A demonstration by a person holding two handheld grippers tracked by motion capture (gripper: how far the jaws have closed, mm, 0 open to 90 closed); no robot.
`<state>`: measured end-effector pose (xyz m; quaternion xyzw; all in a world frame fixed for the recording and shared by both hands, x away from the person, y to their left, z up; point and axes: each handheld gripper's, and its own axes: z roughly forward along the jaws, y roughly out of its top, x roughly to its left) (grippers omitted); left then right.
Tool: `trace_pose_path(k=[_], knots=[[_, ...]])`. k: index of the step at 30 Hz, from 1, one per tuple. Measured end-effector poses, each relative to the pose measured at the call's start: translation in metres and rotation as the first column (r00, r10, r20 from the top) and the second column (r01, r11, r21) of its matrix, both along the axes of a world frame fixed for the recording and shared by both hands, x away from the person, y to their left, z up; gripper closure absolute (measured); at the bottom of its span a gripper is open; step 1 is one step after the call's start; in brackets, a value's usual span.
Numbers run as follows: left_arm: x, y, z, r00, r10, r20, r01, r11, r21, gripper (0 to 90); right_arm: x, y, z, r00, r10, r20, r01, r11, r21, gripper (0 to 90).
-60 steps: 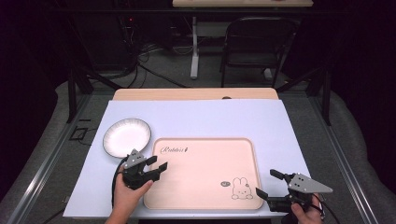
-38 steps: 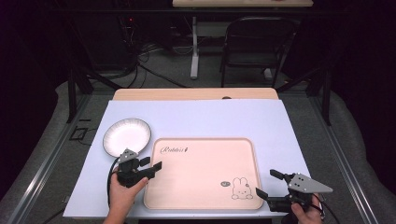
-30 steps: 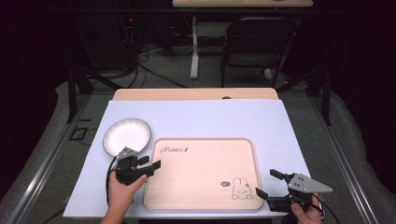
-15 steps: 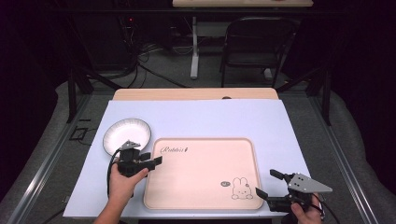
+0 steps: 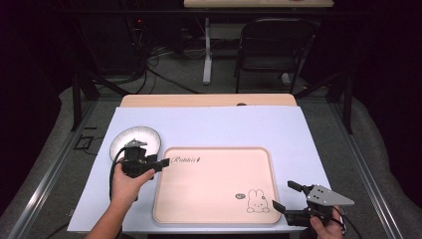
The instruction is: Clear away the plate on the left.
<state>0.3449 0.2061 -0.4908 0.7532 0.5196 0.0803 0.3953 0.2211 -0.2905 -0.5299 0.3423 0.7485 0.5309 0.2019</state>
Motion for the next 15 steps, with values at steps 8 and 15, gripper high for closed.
trace_pose_path(k=[8, 15], knots=[[0.016, 0.003, 0.013, 0.9998, 0.021, -0.007, -0.021, 0.9994, 0.027, 42.1, 0.0, 0.0, 0.0, 1.0, 0.0, 0.0, 0.0, 1.0, 0.0, 14.8], [0.028, 0.007, 0.014, 0.9986, 0.048, -0.024, -0.047, 0.9984, 0.032, 42.0, 0.0, 0.0, 0.0, 1.0, 0.001, 0.0, -0.001, 1.0, 0.0, 14.8]])
